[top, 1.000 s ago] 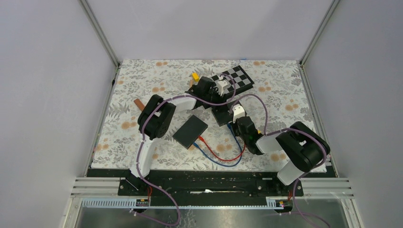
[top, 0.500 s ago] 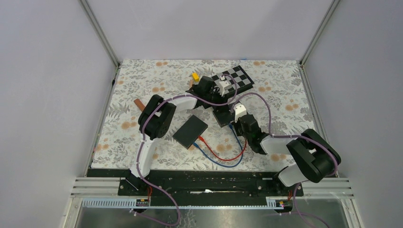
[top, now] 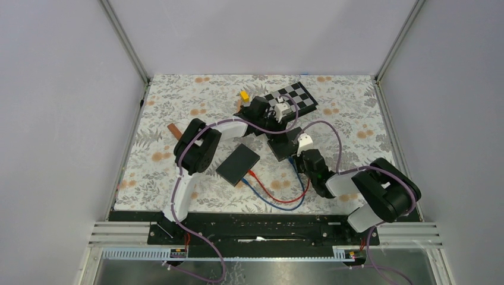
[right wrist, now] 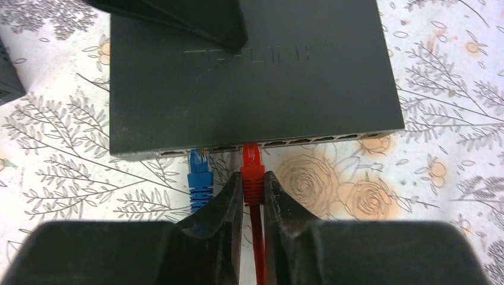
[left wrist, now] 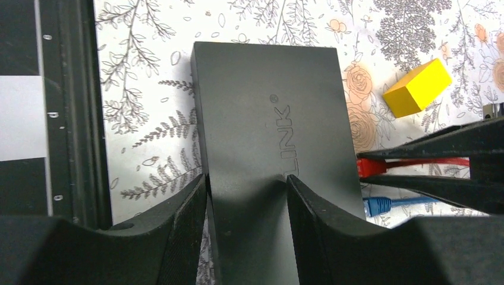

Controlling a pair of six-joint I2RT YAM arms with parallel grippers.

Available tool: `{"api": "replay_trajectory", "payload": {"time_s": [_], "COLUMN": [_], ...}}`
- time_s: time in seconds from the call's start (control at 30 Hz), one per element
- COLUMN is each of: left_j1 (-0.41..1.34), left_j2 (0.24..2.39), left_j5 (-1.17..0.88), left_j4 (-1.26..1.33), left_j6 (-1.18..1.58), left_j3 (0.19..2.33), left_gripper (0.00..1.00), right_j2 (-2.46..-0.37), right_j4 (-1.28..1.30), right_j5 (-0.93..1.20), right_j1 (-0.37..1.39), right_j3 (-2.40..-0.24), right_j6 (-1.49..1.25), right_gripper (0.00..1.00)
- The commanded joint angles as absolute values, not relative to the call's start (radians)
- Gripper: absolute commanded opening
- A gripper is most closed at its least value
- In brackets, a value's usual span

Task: Insert the plug into the switch port
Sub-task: Reset both arms

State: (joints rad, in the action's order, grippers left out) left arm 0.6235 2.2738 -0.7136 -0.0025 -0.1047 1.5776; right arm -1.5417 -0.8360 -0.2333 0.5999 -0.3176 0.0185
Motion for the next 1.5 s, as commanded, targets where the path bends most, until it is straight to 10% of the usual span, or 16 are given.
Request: {"api": "replay_trajectory", "payload": {"time_s": [0.0, 1.1, 1.47], "left_j1": [0.755, 0.561, 0.487], "left_j2": [2.366, 1.836, 1.265], "left_j5": [-0.945, -0.325, -0.044], "left_j4": [-0.349, 0.028, -0.411], "left_j6": [-0.009, 0.359, 0.516], "left_j3": [1.510, 1.372, 1.104], "left_gripper": [0.52, 0.72, 0.90], "right_j2": [-1.439, -1.076, -1.053], "right_j4": [-0.927, -0.084, 0.403], "right_j5": [-0.406, -0.166, 0.122], "right_j1": [0.571, 0.571, 0.571], "right_j3": [-0.357, -0.575, -0.703], "right_j6": [-0.068, -0.209, -0.492], "right_gripper": [0.23, 0.52, 0.99]}}
